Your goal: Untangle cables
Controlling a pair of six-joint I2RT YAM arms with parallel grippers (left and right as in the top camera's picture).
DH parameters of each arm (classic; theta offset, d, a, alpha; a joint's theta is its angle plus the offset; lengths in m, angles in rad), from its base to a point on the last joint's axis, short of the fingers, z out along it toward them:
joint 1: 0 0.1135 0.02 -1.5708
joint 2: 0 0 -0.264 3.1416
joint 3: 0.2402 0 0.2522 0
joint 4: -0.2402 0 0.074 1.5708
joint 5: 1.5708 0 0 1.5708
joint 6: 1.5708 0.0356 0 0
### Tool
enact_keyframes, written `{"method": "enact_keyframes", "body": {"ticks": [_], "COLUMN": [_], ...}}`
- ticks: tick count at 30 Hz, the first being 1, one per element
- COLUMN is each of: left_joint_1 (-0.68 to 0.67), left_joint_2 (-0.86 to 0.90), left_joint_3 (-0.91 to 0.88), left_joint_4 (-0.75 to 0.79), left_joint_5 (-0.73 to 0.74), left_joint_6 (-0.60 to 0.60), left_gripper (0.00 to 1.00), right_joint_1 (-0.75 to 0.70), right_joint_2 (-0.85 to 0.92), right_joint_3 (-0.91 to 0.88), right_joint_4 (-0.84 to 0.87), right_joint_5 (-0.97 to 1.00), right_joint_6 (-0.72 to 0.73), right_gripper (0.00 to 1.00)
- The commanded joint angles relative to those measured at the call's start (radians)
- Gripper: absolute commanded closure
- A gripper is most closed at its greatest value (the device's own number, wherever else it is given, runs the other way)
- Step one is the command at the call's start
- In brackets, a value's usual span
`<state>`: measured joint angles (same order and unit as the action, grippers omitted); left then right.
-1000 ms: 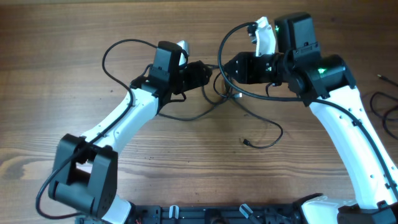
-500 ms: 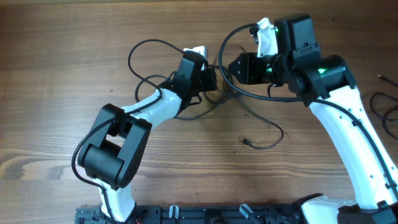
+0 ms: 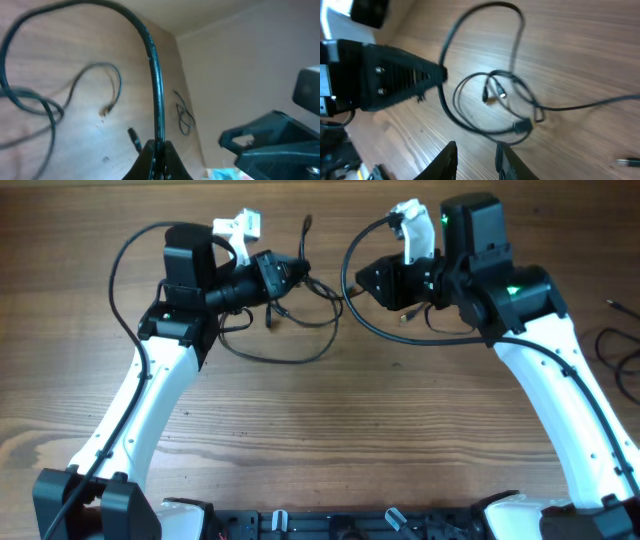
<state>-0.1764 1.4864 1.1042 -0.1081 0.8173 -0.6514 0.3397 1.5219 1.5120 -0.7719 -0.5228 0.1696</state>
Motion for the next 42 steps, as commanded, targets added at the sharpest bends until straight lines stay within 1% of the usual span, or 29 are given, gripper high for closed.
{"method": "enact_keyframes", "body": {"ticks": [1, 3, 5, 6, 7, 9, 10, 11, 12, 13, 14, 15, 16, 18, 19, 21, 23, 26, 28, 30, 31, 33, 34, 35, 37, 39, 40, 42], "left_joint_1": [0.006, 0.031, 0.066, 0.101, 0.133, 0.156, 0.157, 0.156, 0.155, 0.154, 0.154, 0.154, 0.154, 0.154, 0.154, 0.154, 0.143, 0.128, 0.128, 0.128, 0.128, 0.128, 0.128, 0.128, 0.128, 0.128, 0.128, 0.128], "left_joint_2": [-0.006, -0.008, -0.008, -0.008, -0.008, -0.008, -0.008, -0.008, -0.008, -0.008, -0.008, -0.008, -0.008, -0.008, -0.008, -0.012, -0.035, -0.071, -0.09, -0.111, -0.124, -0.129, -0.129, -0.129, -0.129, -0.129, -0.129, -0.129], "left_joint_3": [0.007, 0.007, 0.007, 0.007, 0.007, 0.007, 0.007, 0.007, 0.007, 0.007, 0.007, 0.007, 0.007, 0.007, 0.007, 0.007, 0.007, 0.007, 0.007, 0.007, 0.007, 0.007, 0.007, 0.007, 0.007, 0.007, 0.007, 0.007], "left_joint_4": [-0.017, 0.008, 0.087, 0.23, 0.415, 0.625, 0.686, 0.774, 0.822, 0.861, 0.874, 0.872, 0.872, 0.872, 0.872, 0.902, 0.906, 0.906, 0.906, 0.906, 0.905, 0.904, 0.888, 0.848, 0.779, 0.769, 0.769, 0.769], "left_joint_5": [0.074, 0.073, 0.084, 0.127, 0.161, 0.163, 0.162, 0.162, 0.162, 0.162, 0.159, 0.154, 0.149, 0.135, 0.132, 0.105, 0.055, 0.009, -0.014, -0.05, -0.073, -0.09, -0.089, -0.09, -0.09, -0.091, -0.09, -0.09], "left_joint_6": [-0.042, -0.074, -0.166, -0.296, -0.459, -0.709, -0.79, -0.902, -0.99, -1.107, -1.198, -1.272, -1.312, -1.432, -1.518, -1.53, -1.53, -1.53, -1.53, -1.53, -1.53, -1.53, -1.518, -1.47, -1.402, -1.368, -1.368, -1.367], "left_gripper": [0.96, 0.96, 0.96, 0.96, 0.96, 0.96, 0.96, 0.96, 0.96, 0.96, 0.96, 0.96, 0.96, 0.96, 0.96, 0.96, 0.96, 0.96, 0.96, 0.96, 0.96, 0.96, 0.96, 0.96, 0.96, 0.96, 0.96, 0.96], "right_joint_1": [0.018, 0.031, 0.031, 0.031, 0.031, 0.031, 0.031, 0.031, 0.031, 0.031, 0.031, 0.033, 0.038, 0.058, 0.069, 0.085, 0.1, 0.122, 0.134, 0.135, 0.135, 0.135, 0.136, 0.144, 0.182, 0.254, 0.279, 0.3], "right_joint_2": [0.051, 0.083, 0.087, 0.087, 0.089, 0.093, 0.098, 0.107, 0.112, 0.124, 0.13, 0.132, 0.134, 0.138, 0.142, 0.156, 0.18, 0.232, 0.283, 0.322, 0.336, 0.339, 0.339, 0.339, 0.339, 0.345, 0.352, 0.369], "right_joint_3": [-0.001, -0.002, -0.002, -0.002, -0.002, -0.002, -0.002, -0.002, -0.002, -0.002, -0.002, -0.002, -0.002, -0.002, -0.002, -0.002, -0.002, -0.002, -0.002, -0.002, -0.002, -0.002, -0.002, -0.002, -0.002, -0.008, -0.016, -0.016], "right_joint_4": [-0.003, -0.032, -0.039, -0.033, -0.029, -0.023, -0.013, 0.005, 0.014, 0.031, 0.043, 0.05, 0.053, 0.053, 0.058, 0.084, 0.142, 0.269, 0.35, 0.379, 0.376, 0.355, 0.356, 0.355, 0.363, 0.359, 0.357, 0.341], "right_joint_5": [-0.066, -0.066, -0.066, -0.06, -0.051, -0.051, -0.051, -0.051, -0.051, -0.053, -0.056, -0.055, -0.056, -0.055, -0.054, -0.051, -0.051, -0.051, -0.051, -0.05, -0.051, -0.051, -0.052, -0.051, -0.028, 0.192, 0.261, 0.317], "right_joint_6": [-0.038, -0.039, -0.037, -0.037, -0.037, -0.039, -0.039, -0.039, -0.039, -0.039, -0.039, -0.04, -0.051, -0.093, -0.111, -0.116, -0.116, -0.117, -0.118, -0.125, -0.105, -0.011, 0.101, 0.19, 0.291, 0.48, 0.537, 0.613], "right_gripper": [0.73, 0.75, 0.75, 0.75, 0.74, 0.74, 0.74, 0.74, 0.74, 0.74, 0.74, 0.74, 0.74, 0.73, 0.67, 0.54, 0.46, 0.44, 0.35, 0.32, 0.32, 0.39, 0.38, 0.36, 0.33, 0.29, 0.29, 0.29]}}
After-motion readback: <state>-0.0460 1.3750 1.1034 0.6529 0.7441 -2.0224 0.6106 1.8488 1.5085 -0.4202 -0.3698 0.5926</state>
